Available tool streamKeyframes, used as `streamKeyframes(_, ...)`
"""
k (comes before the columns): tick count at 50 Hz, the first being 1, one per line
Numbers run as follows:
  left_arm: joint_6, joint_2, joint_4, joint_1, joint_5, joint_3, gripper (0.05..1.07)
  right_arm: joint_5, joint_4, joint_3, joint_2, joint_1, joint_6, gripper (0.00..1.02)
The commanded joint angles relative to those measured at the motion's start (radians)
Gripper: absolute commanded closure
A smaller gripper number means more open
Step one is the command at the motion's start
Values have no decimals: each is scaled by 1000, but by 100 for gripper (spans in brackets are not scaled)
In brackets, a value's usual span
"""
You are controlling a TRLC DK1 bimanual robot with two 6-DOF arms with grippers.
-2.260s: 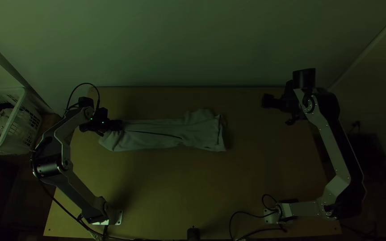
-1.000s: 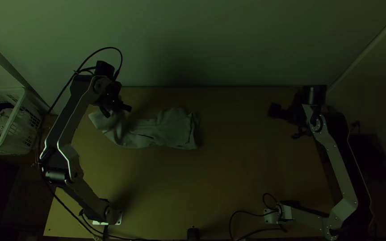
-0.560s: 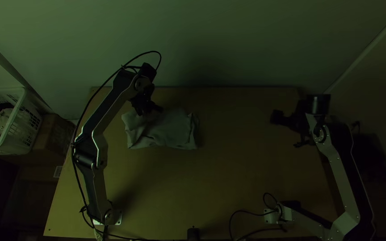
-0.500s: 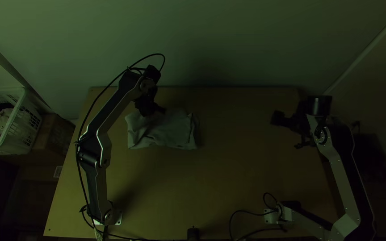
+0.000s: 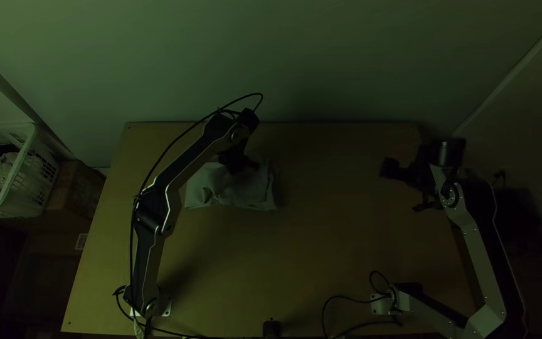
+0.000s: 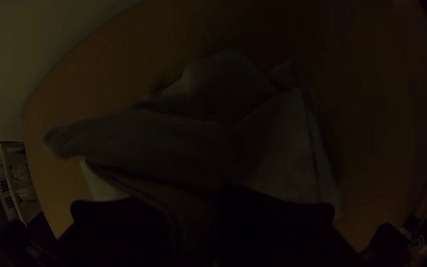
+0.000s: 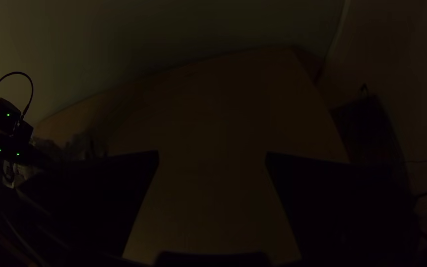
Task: Fold the t-shirt
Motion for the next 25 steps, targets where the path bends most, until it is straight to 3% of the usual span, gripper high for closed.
streamKeyframes(1,-49,19,11,-33,9,41,44,7,16,-33,-17,16,26,3)
streamKeyframes(3,-55,22,13,-48,9,43,14,7,21,-40,-19,19,27,3)
streamKeyframes(4,-59,22,16,-57,9,44,8,7,21,-47,-19,21,27,3)
streamKeyframes(15,-148,-15,94,-116,67,70,9,7,32,-85,-19,44,37,3)
streamKeyframes(25,-154,-63,129,-106,95,70,9,7,68,-94,-21,46,34,3)
